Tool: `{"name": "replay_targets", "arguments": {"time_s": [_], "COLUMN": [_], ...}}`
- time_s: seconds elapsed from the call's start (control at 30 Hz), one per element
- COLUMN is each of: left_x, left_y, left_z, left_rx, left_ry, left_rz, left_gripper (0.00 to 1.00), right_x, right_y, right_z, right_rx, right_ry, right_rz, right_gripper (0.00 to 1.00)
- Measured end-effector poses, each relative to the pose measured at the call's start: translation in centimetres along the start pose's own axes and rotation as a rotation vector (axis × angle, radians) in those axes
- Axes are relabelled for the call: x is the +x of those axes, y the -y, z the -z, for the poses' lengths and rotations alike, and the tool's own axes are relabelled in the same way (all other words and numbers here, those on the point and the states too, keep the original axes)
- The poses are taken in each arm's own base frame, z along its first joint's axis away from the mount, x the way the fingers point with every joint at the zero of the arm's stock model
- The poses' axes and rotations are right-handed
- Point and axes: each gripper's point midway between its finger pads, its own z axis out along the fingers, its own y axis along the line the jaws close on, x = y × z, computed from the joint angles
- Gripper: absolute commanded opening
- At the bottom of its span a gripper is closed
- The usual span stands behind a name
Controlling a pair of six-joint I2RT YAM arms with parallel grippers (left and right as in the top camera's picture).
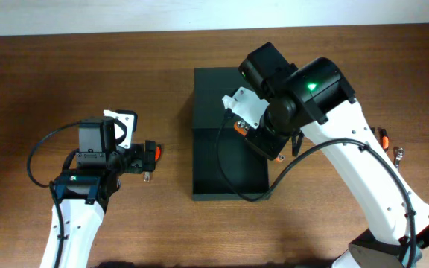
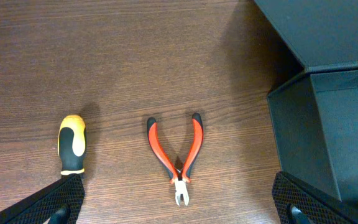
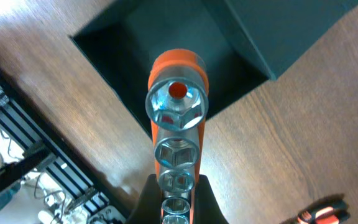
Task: Pack container
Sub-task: 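Carry the socket rail with the right gripper into the green box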
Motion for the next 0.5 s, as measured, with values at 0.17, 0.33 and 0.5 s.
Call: {"name": "replay_targets", "arguments": {"time_s": [0.17,0.33,0.5], "left_x": [0.0,0.0,0.0], "left_y": [0.0,0.0,0.0], "left_z": [0.0,0.0,0.0], "left_rx": [0.000,0.000,0.000], "left_ry": [0.001,0.000,0.000], "left_rz": [-0.001,-0.001,-0.001], "left_gripper": [0.99,0.99,0.99], "right_x": [-1.0,-1.4,-2.4], "right_y": [0.8,1.4,2.1], "right_z": [-3.4,-7.3,-11.7], "right_rx": [0.012,0.016,0.039], "right_ry": [0.016,0.020,0.070], "right_rz": [0.018,0.063,0.134], "right_gripper": [0.04,0.04,0.04]}}
